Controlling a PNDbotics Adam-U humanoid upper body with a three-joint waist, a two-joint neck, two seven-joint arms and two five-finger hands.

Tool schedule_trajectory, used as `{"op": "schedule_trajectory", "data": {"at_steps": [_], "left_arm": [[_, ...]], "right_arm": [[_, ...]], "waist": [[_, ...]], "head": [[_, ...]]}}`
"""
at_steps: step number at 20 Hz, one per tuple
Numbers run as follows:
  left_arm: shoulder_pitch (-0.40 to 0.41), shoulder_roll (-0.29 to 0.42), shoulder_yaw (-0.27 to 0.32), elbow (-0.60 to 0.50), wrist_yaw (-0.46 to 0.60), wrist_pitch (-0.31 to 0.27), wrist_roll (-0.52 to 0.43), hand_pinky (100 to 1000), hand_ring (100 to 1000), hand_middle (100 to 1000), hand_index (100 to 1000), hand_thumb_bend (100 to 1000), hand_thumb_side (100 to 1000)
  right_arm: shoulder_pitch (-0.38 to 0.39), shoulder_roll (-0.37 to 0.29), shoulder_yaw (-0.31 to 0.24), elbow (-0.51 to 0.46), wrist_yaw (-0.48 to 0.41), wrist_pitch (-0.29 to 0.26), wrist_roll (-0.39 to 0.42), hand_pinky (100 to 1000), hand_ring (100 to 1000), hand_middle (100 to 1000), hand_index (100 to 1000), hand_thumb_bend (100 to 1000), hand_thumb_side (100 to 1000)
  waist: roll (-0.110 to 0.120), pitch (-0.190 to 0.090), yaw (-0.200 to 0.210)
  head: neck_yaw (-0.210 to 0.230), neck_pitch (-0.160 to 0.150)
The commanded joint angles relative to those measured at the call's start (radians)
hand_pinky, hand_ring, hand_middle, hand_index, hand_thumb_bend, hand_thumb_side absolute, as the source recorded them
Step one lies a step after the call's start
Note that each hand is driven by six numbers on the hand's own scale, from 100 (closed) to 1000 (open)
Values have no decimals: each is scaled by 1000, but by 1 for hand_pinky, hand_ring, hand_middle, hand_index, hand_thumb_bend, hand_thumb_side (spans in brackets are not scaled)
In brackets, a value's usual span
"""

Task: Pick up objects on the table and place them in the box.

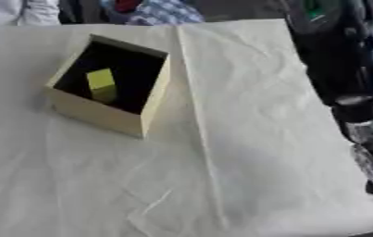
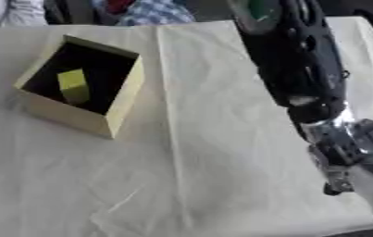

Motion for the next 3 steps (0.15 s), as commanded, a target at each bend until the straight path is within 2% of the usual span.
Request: {"op": "schedule_trajectory", "data": {"at_steps": [1, 3], "left_arm": [[5, 29, 14, -19, -21, 3, 16, 703, 871, 905, 655, 100, 683], [13, 30, 18, -19, -33, 5, 25, 703, 873, 907, 654, 100, 684]], "right_arm": [[35, -85, -70, -89, -51, 33, -49, 626, 658, 526, 727, 100, 425], [84, -112, -108, -139, -81, 63, -79, 617, 657, 527, 726, 100, 434]], "waist": [[4, -22, -13], [6, -23, -27]], "head": [[38, 10], [60, 10]]}}
